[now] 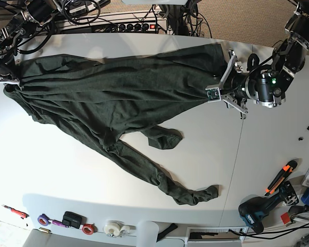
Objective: Layout the t-shirt on the table in an organized manner, then fold the t-shirt properly
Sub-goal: 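Grasp the shirt edge near the body with the left gripper, then lift the grasped shirt edge with the left gripper and sweep it outward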
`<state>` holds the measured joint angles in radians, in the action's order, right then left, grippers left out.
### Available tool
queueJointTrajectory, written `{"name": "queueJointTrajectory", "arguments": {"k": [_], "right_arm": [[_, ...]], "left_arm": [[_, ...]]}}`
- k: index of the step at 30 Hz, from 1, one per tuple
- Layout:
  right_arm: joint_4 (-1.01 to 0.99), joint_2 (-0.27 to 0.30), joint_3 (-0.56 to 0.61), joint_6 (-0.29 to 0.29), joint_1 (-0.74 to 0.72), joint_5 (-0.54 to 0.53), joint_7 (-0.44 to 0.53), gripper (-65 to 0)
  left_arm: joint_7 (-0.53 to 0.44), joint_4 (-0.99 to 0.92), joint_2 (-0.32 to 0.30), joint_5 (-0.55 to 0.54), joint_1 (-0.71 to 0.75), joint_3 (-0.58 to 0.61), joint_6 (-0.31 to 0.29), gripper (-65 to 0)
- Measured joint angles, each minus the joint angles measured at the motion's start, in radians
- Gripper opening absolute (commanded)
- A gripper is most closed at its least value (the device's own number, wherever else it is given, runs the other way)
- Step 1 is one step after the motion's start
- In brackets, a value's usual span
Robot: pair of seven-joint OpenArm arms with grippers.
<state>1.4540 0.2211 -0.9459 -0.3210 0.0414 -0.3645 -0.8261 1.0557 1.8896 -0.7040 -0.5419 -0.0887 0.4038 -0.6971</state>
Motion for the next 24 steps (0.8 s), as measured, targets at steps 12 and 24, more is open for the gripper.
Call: {"name": "queueJointTrajectory", "arguments": {"k": [12, 24], "right_arm": [[0.000, 0.000, 0.000, 0.000, 0.000, -0.002, 0.000, -65.0], [0.000, 0.000, 0.000, 0.000, 0.000, -0.002, 0.000, -65.0]], "left_arm": [[-0.070, -0.006, 0.000, 0.034, 0.007, 0.000, 0.058, -65.0], [-0.068, 0.380, 0.000, 0.070, -0.069, 0.000, 0.150, -65.0]]}}
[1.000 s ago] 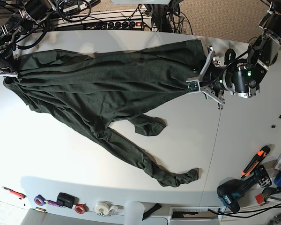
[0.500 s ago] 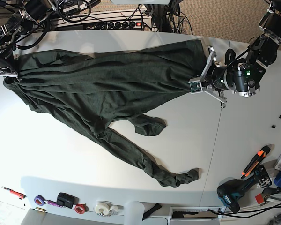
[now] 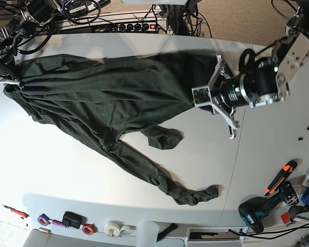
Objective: Layout the t-shirt on the table in an organized manner, then fold the t-shirt properly
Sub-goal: 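Lift the grasped shirt edge with the left gripper and sweep it outward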
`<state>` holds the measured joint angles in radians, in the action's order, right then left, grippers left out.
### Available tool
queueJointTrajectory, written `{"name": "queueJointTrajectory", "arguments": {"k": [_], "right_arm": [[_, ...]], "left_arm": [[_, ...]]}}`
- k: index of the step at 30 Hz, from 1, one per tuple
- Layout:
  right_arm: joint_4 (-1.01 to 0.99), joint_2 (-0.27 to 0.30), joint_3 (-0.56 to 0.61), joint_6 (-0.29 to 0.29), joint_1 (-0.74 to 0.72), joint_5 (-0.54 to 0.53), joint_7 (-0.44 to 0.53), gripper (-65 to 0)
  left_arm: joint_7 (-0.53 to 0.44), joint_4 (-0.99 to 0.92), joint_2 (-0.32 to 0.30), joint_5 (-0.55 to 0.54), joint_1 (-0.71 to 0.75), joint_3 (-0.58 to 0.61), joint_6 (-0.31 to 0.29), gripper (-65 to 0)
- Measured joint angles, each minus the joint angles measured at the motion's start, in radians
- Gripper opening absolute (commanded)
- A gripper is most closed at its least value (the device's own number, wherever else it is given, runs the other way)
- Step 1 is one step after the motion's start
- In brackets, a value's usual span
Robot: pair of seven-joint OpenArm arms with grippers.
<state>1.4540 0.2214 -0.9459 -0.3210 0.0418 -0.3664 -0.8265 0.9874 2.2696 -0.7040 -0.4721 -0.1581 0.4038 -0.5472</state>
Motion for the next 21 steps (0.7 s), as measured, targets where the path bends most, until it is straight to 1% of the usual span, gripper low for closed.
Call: {"name": "queueJointTrajectory", "arguments": {"k": [2, 4, 6, 7, 8, 9, 15, 19, 21], "right_arm": [[0.000, 0.000, 0.000, 0.000, 0.000, 0.000, 0.000, -65.0], [0.000, 0.000, 0.000, 0.000, 0.000, 0.000, 0.000, -65.0], [0.000, 0.000, 0.000, 0.000, 0.000, 0.000, 0.000, -65.0], [0.000, 0.000, 0.000, 0.000, 0.000, -0.002, 0.000, -65.0], [0.000, 0.000, 0.000, 0.000, 0.000, -0.001, 0.000, -65.0], [0.000, 0.000, 0.000, 0.000, 0.000, -0.001, 0.000, -65.0], [0.000, 0.000, 0.000, 0.000, 0.000, -0.004, -0.003, -65.0], [0.000, 0.000, 0.000, 0.000, 0.000, -0.004, -0.003, -65.0], [0.000, 0.000, 0.000, 0.000, 0.000, -0.004, -0.003, -65.0]], "left_arm": [[-0.003, 0.065, 0.000, 0.053, 0.000, 0.000, 0.037, -65.0], [-0.047, 0.080, 0.000, 0.105, 0.000, 0.000, 0.063, -65.0], [-0.074, 0.072, -0.001, 0.186, 0.000, 0.000, 0.109, -65.0], [-0.103, 0.072, -0.001, 0.230, 0.000, 0.000, 0.134, -65.0], [-0.141, 0.072, 0.000, 0.264, -0.001, 0.000, 0.152, -65.0], [-0.156, 0.073, 0.001, 0.291, -0.005, 0.000, 0.164, -65.0], [-0.161, 0.074, 0.016, 0.473, -0.107, 0.000, 0.314, -65.0], [-0.158, 0.074, 0.017, 0.515, -0.154, 0.000, 0.353, -65.0], [-0.159, 0.074, 0.017, 0.524, -0.169, 0.000, 0.357, -65.0]]}}
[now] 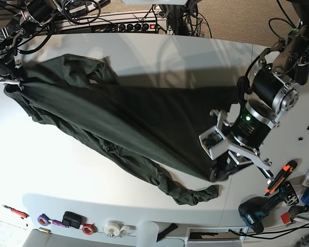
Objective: Layout the t-shirt on the table in an organized manner, then fold the t-shirt properly
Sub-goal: 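Lift the grasped shirt edge with the left gripper and sweep it outward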
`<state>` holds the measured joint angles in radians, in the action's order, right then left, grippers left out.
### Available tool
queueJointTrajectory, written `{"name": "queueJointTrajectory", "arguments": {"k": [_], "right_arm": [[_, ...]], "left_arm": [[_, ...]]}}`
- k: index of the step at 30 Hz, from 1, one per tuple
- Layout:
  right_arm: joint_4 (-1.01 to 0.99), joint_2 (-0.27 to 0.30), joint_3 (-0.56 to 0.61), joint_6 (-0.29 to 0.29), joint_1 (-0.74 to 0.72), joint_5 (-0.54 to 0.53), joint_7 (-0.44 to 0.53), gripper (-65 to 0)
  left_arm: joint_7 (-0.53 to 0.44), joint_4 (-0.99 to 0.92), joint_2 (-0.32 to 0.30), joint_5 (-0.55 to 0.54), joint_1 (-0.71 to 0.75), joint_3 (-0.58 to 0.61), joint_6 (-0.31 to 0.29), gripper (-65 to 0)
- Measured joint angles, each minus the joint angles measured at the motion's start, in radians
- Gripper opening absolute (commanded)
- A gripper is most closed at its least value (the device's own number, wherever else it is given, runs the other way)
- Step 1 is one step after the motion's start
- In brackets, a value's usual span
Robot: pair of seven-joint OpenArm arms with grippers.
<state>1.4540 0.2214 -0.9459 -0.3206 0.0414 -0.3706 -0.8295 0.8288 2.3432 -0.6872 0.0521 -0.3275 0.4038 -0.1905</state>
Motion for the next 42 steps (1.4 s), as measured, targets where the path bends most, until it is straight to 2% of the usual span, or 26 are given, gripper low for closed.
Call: {"name": "queueJointTrajectory", "arguments": {"k": [4, 7, 11, 13, 20, 25, 29, 32, 35, 38, 42], "right_arm": [[0.000, 0.000, 0.000, 0.000, 0.000, 0.000, 0.000, -65.0], [0.000, 0.000, 0.000, 0.000, 0.000, 0.000, 0.000, -65.0], [0.000, 0.000, 0.000, -0.001, 0.000, 0.000, 0.000, -65.0], [0.000, 0.000, 0.000, 0.000, 0.000, 0.000, 0.000, -65.0], [0.000, 0.000, 0.000, -0.001, 0.000, -0.001, 0.003, -65.0], [0.000, 0.000, 0.000, 0.000, 0.000, -0.001, 0.009, -65.0], [0.000, 0.000, 0.000, -0.001, 0.000, 0.000, 0.012, -65.0], [0.000, 0.000, 0.000, 0.000, 0.000, 0.001, 0.011, -65.0], [0.000, 0.000, 0.000, 0.000, 0.000, 0.005, 0.011, -65.0], [0.000, 0.000, 0.000, 0.000, 0.000, 0.004, 0.012, -65.0], [0.000, 0.000, 0.000, 0.000, 0.000, 0.004, 0.013, -65.0]], "left_arm": [[-0.010, 0.000, 0.000, -0.004, -0.020, 0.000, 0.000, -65.0], [-0.051, -0.018, 0.000, -0.005, -0.051, 0.000, 0.000, -65.0], [-0.078, -0.095, 0.008, -0.075, -0.127, 0.001, -0.013, -65.0], [-0.086, -0.156, 0.040, -0.111, -0.173, 0.000, -0.017, -65.0], [-0.127, -0.477, 0.208, -0.176, -0.299, 0.001, -0.119, -65.0], [-0.127, -0.689, 0.317, -0.214, -0.375, 0.000, -0.113, -65.0], [-0.123, -0.780, 0.381, -0.215, -0.387, 0.000, -0.116, -65.0], [-0.116, -0.788, 0.412, -0.219, -0.387, 0.000, -0.168, -65.0], [-0.127, -0.788, 0.418, -0.218, -0.396, 0.000, -0.193, -65.0], [-0.143, -0.789, 0.413, -0.230, -0.453, 0.001, -0.192, -65.0], [-0.154, -0.787, 0.416, -0.353, -0.605, 0.001, -0.192, -65.0]]}}
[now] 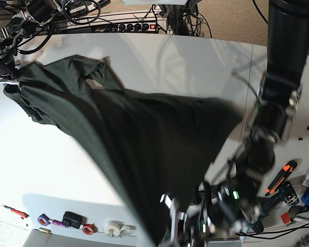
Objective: Layout the t-shirt on the table in an organized manner, then fold the t-shirt properly
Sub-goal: 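Lift the grasped shirt edge with the left gripper and sweep it outward, then lower the shirt edge with the left gripper and release it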
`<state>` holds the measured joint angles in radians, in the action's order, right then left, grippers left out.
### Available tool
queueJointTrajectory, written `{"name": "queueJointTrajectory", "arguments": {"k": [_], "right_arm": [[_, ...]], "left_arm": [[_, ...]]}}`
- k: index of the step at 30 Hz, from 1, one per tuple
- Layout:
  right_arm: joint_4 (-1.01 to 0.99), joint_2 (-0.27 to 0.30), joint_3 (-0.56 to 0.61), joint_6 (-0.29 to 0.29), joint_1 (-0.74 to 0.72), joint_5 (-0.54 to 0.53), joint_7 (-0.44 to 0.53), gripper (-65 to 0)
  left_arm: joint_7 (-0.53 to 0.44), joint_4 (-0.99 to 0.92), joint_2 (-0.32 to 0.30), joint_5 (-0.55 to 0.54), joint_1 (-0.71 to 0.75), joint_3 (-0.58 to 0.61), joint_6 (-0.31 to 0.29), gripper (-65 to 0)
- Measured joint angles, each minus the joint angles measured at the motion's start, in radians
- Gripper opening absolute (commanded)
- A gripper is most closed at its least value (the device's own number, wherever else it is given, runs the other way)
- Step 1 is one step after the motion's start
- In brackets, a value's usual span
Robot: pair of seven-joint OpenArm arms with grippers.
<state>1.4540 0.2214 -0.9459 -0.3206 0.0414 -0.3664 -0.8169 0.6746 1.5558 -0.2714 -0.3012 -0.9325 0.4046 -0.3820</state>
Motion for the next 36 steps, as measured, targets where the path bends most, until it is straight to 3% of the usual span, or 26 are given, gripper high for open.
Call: {"name": "queueJointTrajectory", "arguments": {"k": [9, 13, 18, 25, 30, 34, 36], "right_arm": [[0.000, 0.000, 0.000, 0.000, 0.000, 0.000, 0.006, -65.0], [0.000, 0.000, 0.000, -0.001, 0.000, -0.001, 0.006, -65.0], [0.000, 0.000, 0.000, -0.001, 0.000, -0.001, 0.007, -65.0], [0.000, 0.000, 0.000, -0.001, 0.001, -0.001, 0.014, -65.0], [0.000, -0.001, 0.001, -0.002, 0.000, -0.001, 0.014, -65.0], [0.000, 0.000, 0.001, -0.001, 0.000, 0.000, 0.013, -65.0], [0.000, 0.000, 0.001, -0.001, 0.000, 0.000, 0.013, -65.0]], "left_arm": [[0.053, 0.005, 0.041, -0.052, -0.185, 0.000, -0.001, -65.0], [0.245, 0.006, 0.022, -0.085, -0.174, 0.000, -0.021, -65.0], [0.488, 0.007, -0.097, -0.377, -0.156, 0.002, -0.083, -65.0], [0.663, 0.008, -0.349, -0.636, -0.027, 0.001, -0.154, -65.0], [0.687, 0.003, -0.447, -0.690, 0.164, 0.002, -0.192, -65.0], [0.631, 0.002, -0.431, -0.662, 0.252, 0.002, -0.216, -65.0], [0.565, 0.002, -0.401, -0.582, 0.262, 0.002, -0.215, -65.0]]}}
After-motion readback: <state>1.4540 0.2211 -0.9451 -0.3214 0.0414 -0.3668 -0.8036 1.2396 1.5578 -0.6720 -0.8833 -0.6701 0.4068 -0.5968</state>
